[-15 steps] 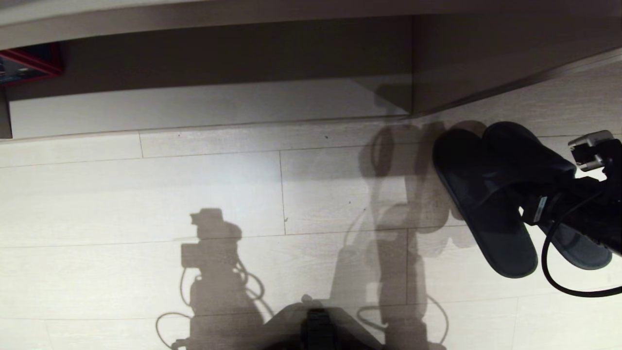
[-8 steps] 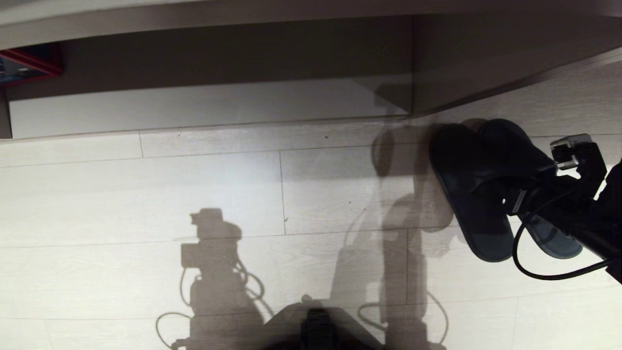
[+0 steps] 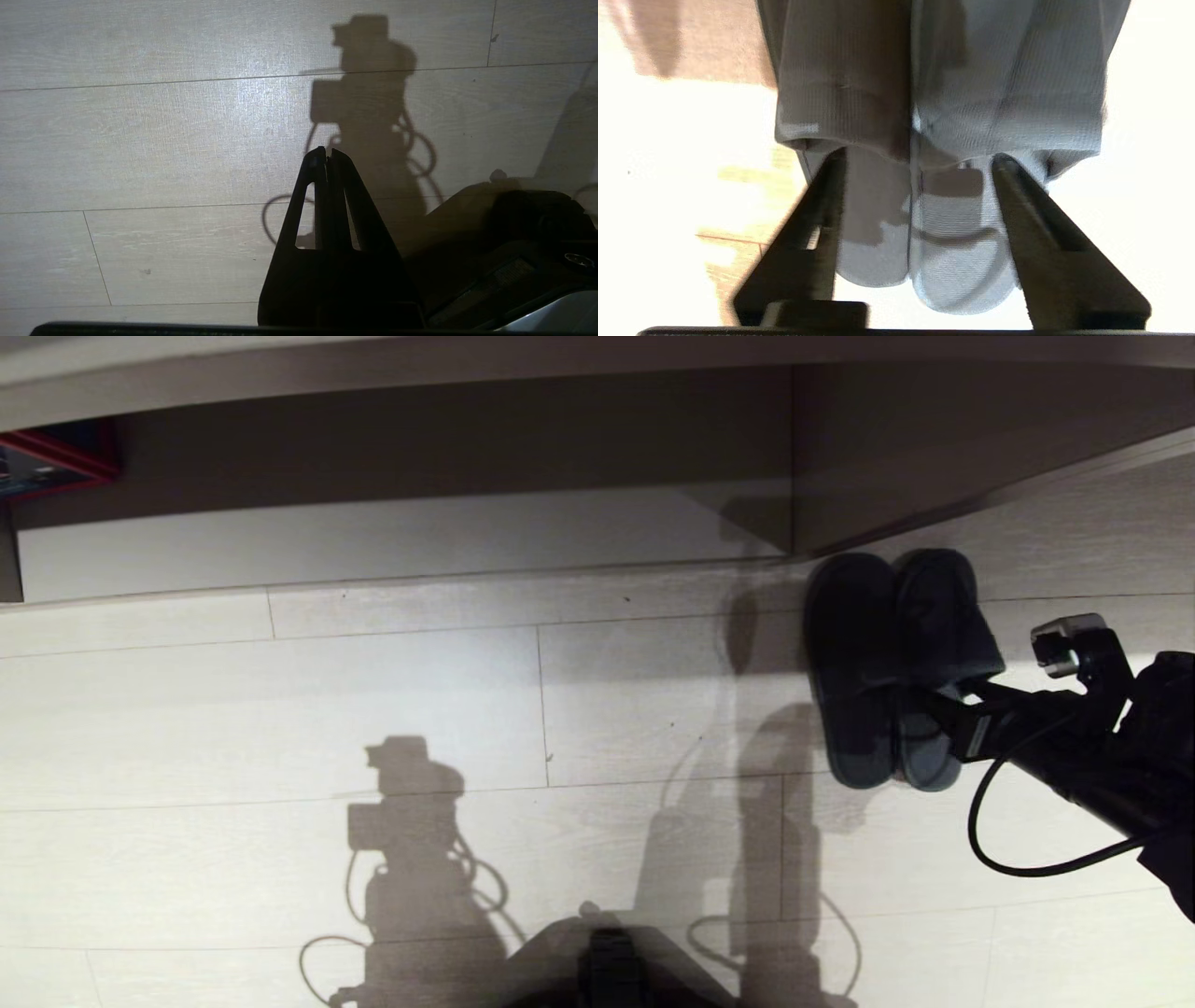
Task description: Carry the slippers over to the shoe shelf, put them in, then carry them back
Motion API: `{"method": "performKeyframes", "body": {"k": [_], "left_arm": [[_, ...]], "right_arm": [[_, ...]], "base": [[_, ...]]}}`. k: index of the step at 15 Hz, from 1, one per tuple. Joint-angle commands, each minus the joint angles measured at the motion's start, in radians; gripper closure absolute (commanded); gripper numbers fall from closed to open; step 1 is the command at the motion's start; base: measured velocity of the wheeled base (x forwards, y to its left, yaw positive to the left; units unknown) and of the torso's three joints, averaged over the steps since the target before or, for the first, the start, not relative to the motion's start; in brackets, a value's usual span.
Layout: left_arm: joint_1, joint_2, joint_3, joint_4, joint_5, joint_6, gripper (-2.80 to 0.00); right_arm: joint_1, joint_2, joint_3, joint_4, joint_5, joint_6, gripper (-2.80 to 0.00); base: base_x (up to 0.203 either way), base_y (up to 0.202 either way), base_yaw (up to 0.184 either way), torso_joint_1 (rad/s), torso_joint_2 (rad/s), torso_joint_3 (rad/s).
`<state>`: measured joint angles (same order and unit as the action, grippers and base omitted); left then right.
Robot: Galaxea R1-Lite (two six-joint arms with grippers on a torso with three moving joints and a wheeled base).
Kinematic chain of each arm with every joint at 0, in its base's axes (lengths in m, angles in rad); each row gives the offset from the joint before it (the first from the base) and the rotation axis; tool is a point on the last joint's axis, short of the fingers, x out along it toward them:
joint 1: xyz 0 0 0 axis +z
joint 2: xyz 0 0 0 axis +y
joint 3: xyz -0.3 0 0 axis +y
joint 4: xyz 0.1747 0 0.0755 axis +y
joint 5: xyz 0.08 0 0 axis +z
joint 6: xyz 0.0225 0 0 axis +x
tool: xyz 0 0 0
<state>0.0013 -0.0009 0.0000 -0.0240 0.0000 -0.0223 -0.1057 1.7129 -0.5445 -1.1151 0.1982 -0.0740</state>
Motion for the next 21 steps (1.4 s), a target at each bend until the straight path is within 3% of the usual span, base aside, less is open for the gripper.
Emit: {"method": "performKeyframes", "body": {"k": [1, 6, 10, 11, 14, 21], "left_arm": [[0.0, 0.001, 0.008, -0.001, 0.0, -0.001, 0.0], [0.0, 0.001, 0.008, -0.001, 0.0, -0.002, 0.0], [0.0, 0.001, 0.008, -0.001, 0.0, -0.001, 0.0], [0.0, 0.001, 0.008, -0.001, 0.0, -0.001, 0.0], [0.0, 0.001, 0.008, -0.001, 0.0, -0.002, 0.0], [0.0, 0.001, 0.008, -0.001, -0.002, -0.001, 0.0]], "right_arm": [[0.0, 0.008, 0.015, -0.003, -0.001, -0.003, -2.8], [0.001, -0.057, 0.124, -0.009, 0.026, -0.01, -2.8], [0.002, -0.254, 0.198, 0.009, 0.061, 0.006, -2.8], [0.002, -0.302, 0.215, 0.013, 0.064, 0.027, 0.0], [0.002, -0.465, 0.242, 0.081, 0.035, 0.044, 0.0], [0.001, -0.991, 0.226, 0.468, 0.009, 0.035, 0.0]], "base": [[0.0, 0.0, 0.0, 0.0, 0.0, 0.0], [0.0, 0.0, 0.0, 0.0, 0.0, 0.0], [0.0, 0.0, 0.0, 0.0, 0.0, 0.0], [0.0, 0.0, 0.0, 0.0, 0.0, 0.0], [0.0, 0.0, 0.0, 0.0, 0.0, 0.0], [0.0, 0.0, 0.0, 0.0, 0.0, 0.0]]}}
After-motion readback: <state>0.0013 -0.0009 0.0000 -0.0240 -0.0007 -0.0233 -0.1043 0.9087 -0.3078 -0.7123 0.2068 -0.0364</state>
